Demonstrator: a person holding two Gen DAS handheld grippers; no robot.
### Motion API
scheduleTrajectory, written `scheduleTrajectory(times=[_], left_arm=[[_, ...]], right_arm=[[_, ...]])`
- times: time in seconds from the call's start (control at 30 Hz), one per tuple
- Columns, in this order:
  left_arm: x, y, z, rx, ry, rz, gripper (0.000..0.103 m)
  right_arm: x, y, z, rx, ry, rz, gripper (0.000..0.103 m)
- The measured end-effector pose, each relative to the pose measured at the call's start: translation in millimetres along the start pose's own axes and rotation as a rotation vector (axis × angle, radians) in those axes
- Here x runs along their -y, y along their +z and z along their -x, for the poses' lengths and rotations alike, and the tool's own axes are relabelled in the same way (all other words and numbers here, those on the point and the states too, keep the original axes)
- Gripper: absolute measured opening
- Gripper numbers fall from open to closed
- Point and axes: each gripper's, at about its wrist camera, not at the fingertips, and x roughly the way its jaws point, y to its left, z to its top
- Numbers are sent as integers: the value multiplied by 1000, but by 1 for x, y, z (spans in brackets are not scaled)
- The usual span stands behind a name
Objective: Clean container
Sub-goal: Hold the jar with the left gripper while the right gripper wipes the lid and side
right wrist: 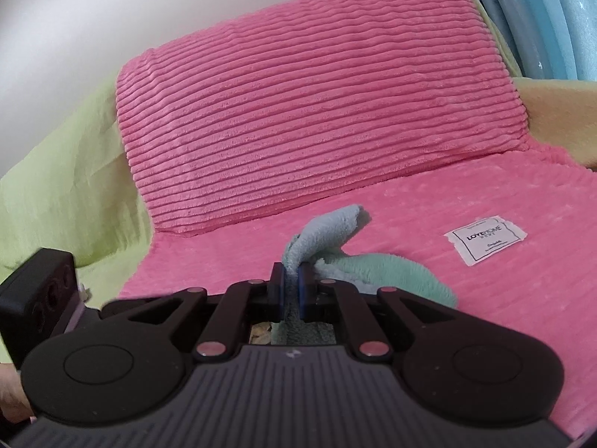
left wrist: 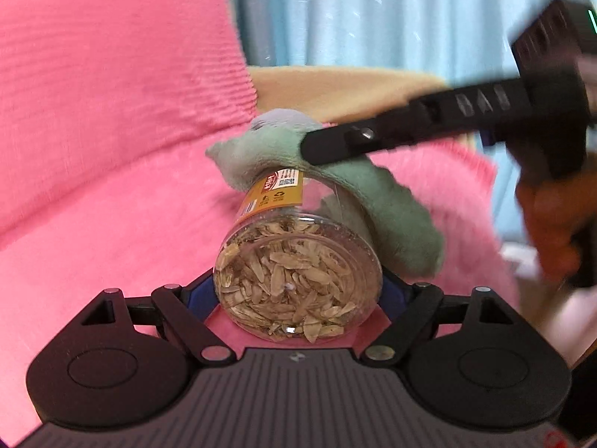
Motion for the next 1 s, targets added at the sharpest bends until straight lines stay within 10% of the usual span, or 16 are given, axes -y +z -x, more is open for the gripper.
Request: scheduleTrajectory(times=[0.17,0.53,0.77,1.0], left_arm=[[23,-2,0,-4,80,-168,84],[23,-8,3,-2,86,-170,84],[22,-11,5,-3,89,-181,84],[18,-15,9,-12,79,-161,85]], right_arm=[[1,0,3,-3,0,3,5],[-34,-7,4,-83,217,115,5],[-7,1,-1,6,15,28,4],[4,0,-2,16,12,-27,4]])
